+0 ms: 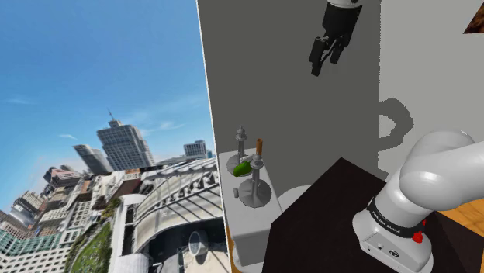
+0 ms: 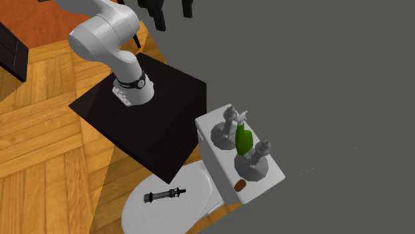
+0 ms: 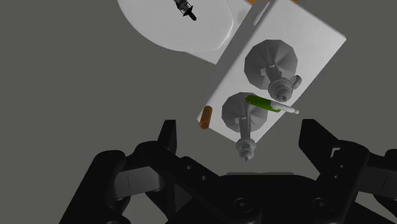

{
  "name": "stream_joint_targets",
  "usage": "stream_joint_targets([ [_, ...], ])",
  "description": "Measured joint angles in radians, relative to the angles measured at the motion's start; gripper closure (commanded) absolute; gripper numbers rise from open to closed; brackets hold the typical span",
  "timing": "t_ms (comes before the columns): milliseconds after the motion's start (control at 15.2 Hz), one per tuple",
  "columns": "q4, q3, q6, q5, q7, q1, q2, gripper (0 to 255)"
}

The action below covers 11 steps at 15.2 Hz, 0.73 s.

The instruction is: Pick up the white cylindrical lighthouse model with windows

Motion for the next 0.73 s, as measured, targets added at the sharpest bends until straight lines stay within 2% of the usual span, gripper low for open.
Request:
stream_joint_targets([
  [198,-0.035,0.003,0.042,-0.001,-0.002,0.006,0.006,0],
  [528,-0.178,0.023,0.205,-0.001,-0.003,0.034,0.016,0],
  [726,-0.246,0.035,0.330,-0.007,-0.002,0.047,0.068,0],
])
